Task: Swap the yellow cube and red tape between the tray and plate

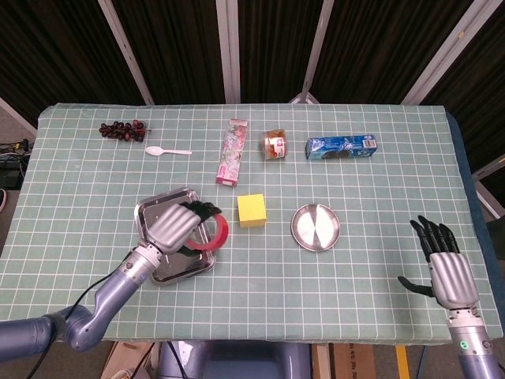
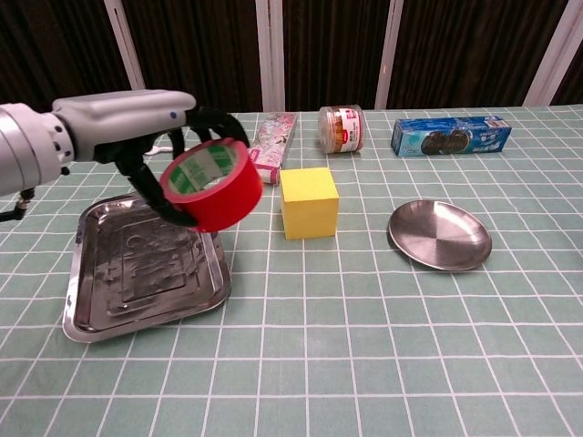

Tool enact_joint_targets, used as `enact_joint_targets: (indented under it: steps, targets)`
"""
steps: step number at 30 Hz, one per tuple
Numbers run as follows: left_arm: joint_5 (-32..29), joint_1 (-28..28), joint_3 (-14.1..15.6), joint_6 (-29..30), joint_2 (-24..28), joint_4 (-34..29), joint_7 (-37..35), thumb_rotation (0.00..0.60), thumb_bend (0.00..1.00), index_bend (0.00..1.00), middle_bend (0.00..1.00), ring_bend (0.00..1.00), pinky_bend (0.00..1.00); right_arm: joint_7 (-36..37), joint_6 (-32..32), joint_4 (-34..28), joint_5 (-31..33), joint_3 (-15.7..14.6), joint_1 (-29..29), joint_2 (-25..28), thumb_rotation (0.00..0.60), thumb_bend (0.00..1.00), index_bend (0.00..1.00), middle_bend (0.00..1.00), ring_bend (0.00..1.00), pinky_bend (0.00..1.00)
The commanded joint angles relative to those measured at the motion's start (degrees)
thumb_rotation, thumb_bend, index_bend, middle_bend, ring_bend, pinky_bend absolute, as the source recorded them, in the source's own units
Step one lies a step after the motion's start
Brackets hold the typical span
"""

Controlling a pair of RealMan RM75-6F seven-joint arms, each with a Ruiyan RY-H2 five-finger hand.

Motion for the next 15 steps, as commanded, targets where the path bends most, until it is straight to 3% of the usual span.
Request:
enact_joint_targets:
  steps: [1, 3, 11, 15]
  targets:
    - [-0.3, -3.8, -1.2, -3.8, -2.2, -0.3, 1.9, 0.600, 0.48, 0.28, 0.40, 0.31, 0.42, -0.1, 0.0, 0.0, 0.0, 0.3, -0.2, 0.1, 0.600, 0.14, 0.00, 0.00, 0.07, 0.00]
    - [-4.0, -7.4, -1.9, -6.8, -7.3, 2.9, 5.8, 0.600, 0.48, 0.28, 0.39, 0.31, 0.42, 0.6, -0.1, 0.1, 0.2, 0.5, -0.4, 0.4, 0.600, 0.14, 0.00, 0.00, 0.07, 0.00]
    - [-12.2, -11.5, -2.4, -7.5, -15.8, 10.2, 11.9, 0.600, 0.43, 0.28, 0.36, 0.28, 0.40, 2.3, 0.0, 0.5, -0.1, 1.0, -1.1, 1.3, 0.600, 0.14, 0.00, 0.00, 0.07, 0.00]
    - [-13.5, -12.9, -2.2, -8.4, -19.0, 14.2, 11.7, 0.600, 0.33, 0.24, 0.21, 0.14, 0.29, 3.4, -0.2, 0.9, 0.0, 1.4, -1.3, 1.6, 0.600, 0.14, 0.00, 0.00, 0.07, 0.00]
